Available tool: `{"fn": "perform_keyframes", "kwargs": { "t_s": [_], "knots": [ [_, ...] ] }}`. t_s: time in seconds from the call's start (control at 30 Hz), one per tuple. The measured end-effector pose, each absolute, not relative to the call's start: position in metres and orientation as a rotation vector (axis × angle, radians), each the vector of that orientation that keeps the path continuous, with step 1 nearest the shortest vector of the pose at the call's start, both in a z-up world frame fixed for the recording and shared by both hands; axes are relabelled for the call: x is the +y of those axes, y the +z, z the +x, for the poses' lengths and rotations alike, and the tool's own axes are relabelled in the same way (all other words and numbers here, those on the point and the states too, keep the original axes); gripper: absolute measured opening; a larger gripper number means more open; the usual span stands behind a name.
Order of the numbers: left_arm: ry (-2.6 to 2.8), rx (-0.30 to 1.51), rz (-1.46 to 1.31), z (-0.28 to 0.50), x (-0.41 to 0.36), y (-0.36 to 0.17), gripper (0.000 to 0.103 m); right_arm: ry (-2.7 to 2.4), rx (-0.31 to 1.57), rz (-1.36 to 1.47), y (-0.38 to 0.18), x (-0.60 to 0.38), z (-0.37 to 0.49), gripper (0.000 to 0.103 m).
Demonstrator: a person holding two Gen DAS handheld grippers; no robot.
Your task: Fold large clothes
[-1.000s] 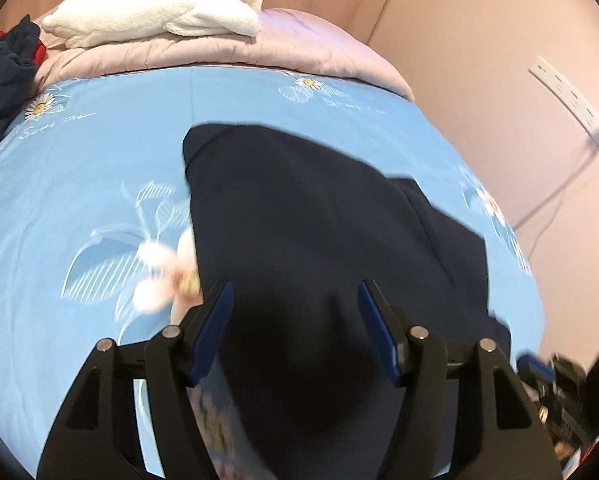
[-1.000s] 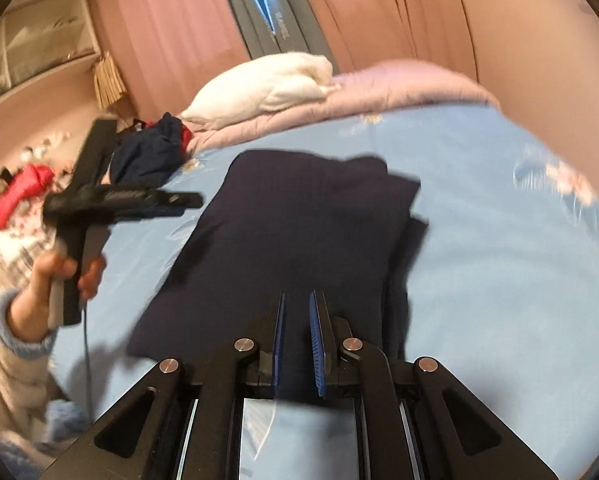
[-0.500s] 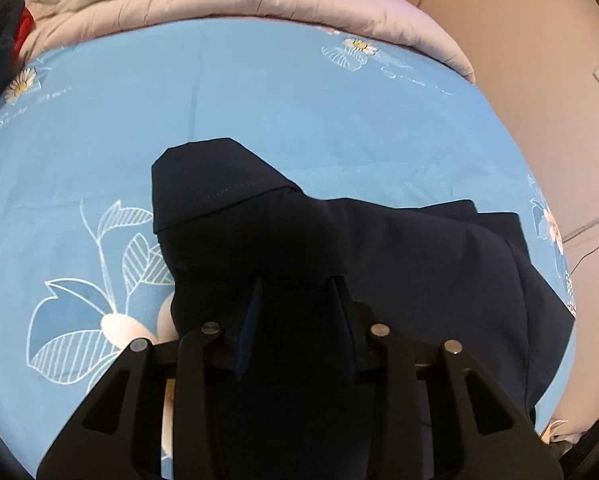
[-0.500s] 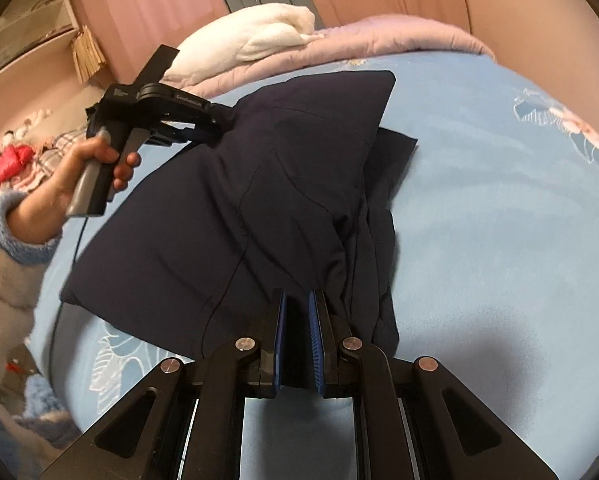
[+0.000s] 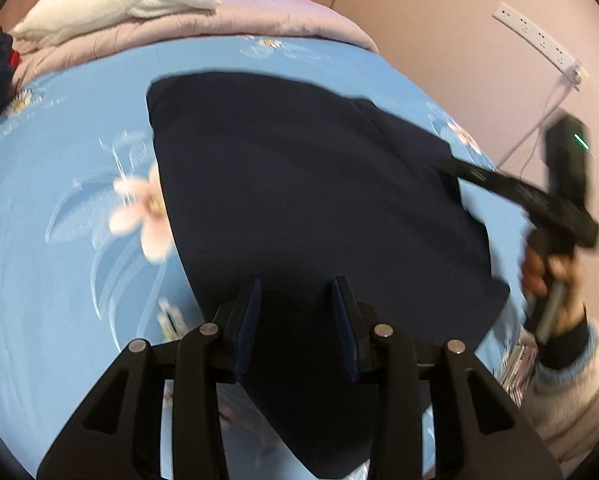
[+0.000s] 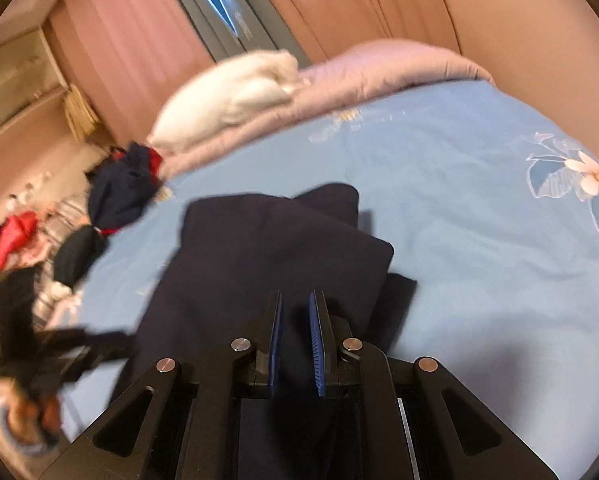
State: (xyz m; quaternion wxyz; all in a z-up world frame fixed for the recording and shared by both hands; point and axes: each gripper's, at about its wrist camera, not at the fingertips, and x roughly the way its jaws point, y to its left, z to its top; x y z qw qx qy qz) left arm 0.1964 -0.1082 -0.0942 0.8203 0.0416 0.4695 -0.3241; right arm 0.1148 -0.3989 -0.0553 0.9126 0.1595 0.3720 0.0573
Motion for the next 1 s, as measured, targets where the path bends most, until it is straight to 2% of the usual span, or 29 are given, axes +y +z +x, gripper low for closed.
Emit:
{"fn": "perform_keyframes", "kwargs": {
  "t_s": [0.1, 0.17, 0.27, 0.47, 0.57, 0.63, 0.73, 0.9, 1.0],
  "knots": [
    [-0.683, 0.988, 0.087, 0.191, -0.106, -0.11, 0.039, 0.006, 0.89, 0.324, -0.089, -0.404, 0.127, 0.012],
    [-0.694, 0.992, 0.074, 0.197, -0.105, -0.119, 0.039, 0.013, 0.894, 0.384, -0.101, -0.412, 0.127, 0.012],
    [-0.678, 1.006, 0.085, 0.198, -0.106, -0.117, 0.039, -0.002, 0.891, 0.443, -0.091, -0.422, 0.116, 0.012],
    [-0.699, 0.99, 0.069, 0.181, -0.093, -0.103, 0.043, 0.044, 0.763, 0.338, -0.045, -0.404, 0.056, 0.012],
    [-0.71, 0.975, 0.065, 0.168, -0.088, -0.1, 0.043, 0.107, 0.732, 0.298, -0.038, -0.385, 0.023, 0.02],
    [-0.72, 0.966, 0.052, 0.16, -0.086, -0.099, 0.043, 0.139, 0.715, 0.292, -0.038, -0.375, 0.012, 0.02],
    [-0.733, 0.96, 0.038, 0.151, -0.085, -0.101, 0.044, 0.167, 0.713, 0.272, -0.045, -0.361, 0.011, 0.02],
    [-0.733, 0.982, 0.029, 0.152, -0.09, -0.117, 0.045, 0.108, 0.87, 0.275, -0.094, -0.359, 0.027, 0.02],
    [-0.73, 0.985, 0.017, 0.153, -0.09, -0.12, 0.045, 0.102, 0.841, 0.326, -0.1, -0.364, 0.027, 0.02]
  ]
}}
